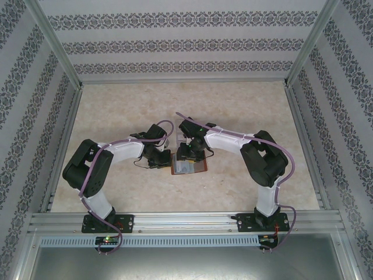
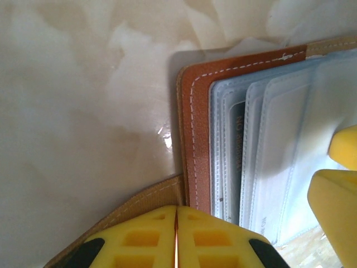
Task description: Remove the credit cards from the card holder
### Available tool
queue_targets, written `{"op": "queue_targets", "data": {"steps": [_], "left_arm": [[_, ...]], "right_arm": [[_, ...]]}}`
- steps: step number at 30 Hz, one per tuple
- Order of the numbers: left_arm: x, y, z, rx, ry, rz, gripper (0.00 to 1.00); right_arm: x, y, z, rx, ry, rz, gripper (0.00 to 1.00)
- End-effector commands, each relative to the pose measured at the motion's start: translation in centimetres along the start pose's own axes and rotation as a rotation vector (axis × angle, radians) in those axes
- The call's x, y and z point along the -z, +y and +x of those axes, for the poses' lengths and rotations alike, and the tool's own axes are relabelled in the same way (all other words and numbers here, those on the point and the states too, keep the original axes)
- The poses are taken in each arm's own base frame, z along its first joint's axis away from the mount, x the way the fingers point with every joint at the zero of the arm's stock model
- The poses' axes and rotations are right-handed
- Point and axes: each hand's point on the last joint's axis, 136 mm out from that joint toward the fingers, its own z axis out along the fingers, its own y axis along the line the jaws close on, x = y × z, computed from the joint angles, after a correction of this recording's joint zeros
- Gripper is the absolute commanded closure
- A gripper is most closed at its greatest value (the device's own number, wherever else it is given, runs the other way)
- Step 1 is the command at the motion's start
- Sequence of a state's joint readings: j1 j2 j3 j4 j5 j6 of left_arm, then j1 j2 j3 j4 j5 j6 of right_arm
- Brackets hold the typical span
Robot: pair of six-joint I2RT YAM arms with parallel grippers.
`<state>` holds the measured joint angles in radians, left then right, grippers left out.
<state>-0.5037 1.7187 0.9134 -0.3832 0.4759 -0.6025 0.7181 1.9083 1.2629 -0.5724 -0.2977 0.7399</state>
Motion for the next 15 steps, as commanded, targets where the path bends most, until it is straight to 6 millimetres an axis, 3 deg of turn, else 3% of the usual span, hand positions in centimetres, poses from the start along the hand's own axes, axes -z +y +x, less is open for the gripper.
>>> {"op": "queue_targets", "data": {"steps": [1,15], "left_arm": [[-0.4,0.7,0.5,-0.010,0.013,-0.013,0.91],[-0.3,0.6,0.3,-0.013,0.008,-0.011,0.91]], "right_arm": [[0.2,-1.0,0.4,0.015,0.002,0.072,0.51],[1.3,-1.9,0.3,0.043,-0.015,0.138,0.39]]}}
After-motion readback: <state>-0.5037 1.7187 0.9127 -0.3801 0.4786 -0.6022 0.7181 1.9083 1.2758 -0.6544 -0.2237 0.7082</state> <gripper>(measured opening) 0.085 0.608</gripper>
